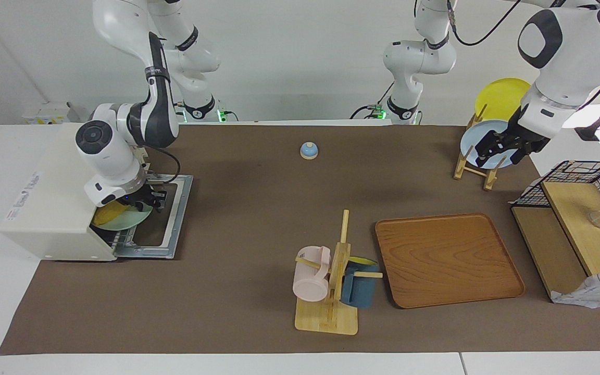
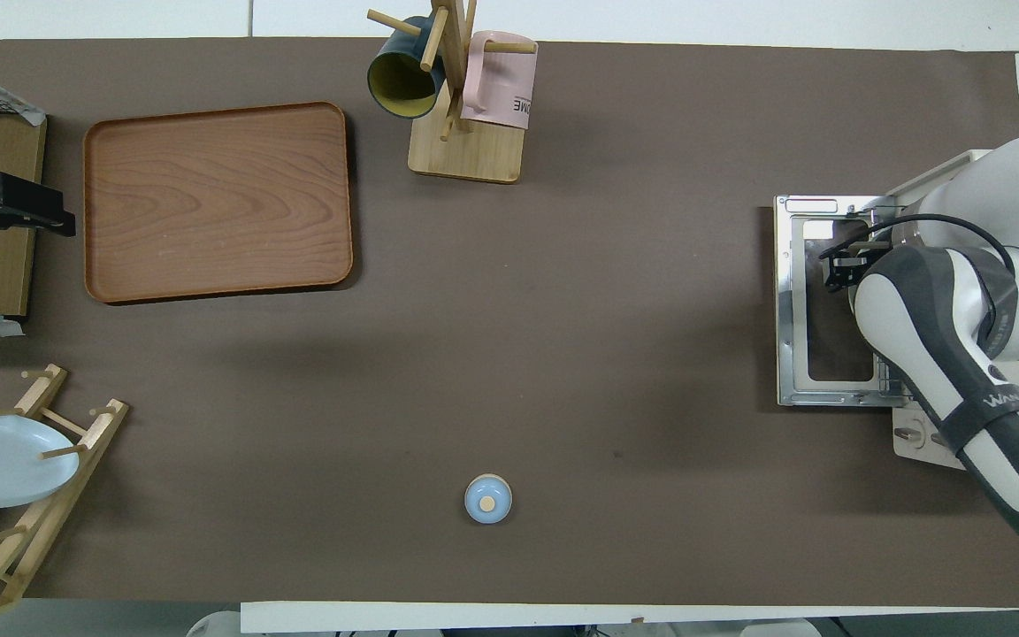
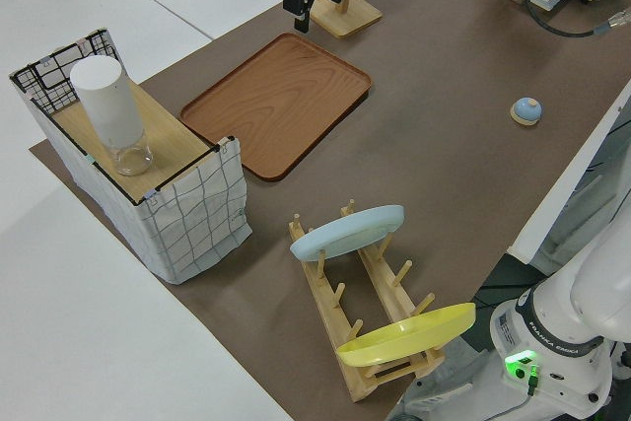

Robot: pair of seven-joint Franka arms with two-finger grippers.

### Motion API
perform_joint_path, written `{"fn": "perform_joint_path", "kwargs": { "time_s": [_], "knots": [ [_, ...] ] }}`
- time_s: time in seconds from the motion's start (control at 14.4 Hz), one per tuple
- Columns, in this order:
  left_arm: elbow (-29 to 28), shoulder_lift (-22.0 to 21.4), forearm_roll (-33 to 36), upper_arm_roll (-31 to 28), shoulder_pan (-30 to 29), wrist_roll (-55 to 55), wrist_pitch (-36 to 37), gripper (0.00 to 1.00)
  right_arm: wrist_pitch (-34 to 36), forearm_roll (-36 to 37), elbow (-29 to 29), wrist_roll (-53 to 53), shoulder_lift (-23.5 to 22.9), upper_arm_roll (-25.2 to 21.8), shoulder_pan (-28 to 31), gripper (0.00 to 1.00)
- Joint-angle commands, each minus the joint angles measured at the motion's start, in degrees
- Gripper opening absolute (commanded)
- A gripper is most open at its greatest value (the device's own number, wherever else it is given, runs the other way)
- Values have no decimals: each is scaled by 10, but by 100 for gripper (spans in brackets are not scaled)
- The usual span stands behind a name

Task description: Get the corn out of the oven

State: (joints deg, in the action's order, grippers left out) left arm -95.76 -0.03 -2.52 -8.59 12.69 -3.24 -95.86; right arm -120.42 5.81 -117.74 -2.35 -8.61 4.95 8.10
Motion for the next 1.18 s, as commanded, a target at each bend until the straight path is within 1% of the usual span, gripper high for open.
{"fn": "perform_joint_path", "kwargs": {
  "time_s": [0.0,0.14,0.21,0.35,0.42,0.55,0.62,0.76,0.9,0.97,1.11],
  "knots": [
    [-12,-13,-7,-5,-3,5,5,100,7,2,-14,17,13,6,-21,0],
    [-15,-14,-7,-9,-5,3,4,100,67,3,35,-19,6,6,-82,0],
    [-14,-13,-6,-9,-12,3,4,100,96,8,64,-56,-6,6,-106,0],
    [-14,-14,-6,-9,-27,4,11,100,141,16,115,-130,-21,6,-174,0],
    [-14,-14,-6,-9,-30,4,9,100,170,16,154,-172,-36,6,-212,0],
    [-14,-13,-6,-9,-42,3,5,100,234,14,265,-278,-103,6,-297,0],
    [-15,-14,-6,-9,-45,5,7,100,252,12,322,-337,-146,6,-342,0],
    [-15,-14,-6,-9,-46,5,10,100,251,9,403,-443,-232,7,-411,0],
    [-15,-14,-6,-9,-46,5,10,100,231,3,470,-513,-301,14,-450,0],
    [-15,-14,-6,-9,-46,5,10,100,209,-5,486,-540,-327,24,-460,0],
    [-15,-14,-6,-9,-46,5,9,100,155,-7,487,-565,-355,26,-481,0]
  ]
}}
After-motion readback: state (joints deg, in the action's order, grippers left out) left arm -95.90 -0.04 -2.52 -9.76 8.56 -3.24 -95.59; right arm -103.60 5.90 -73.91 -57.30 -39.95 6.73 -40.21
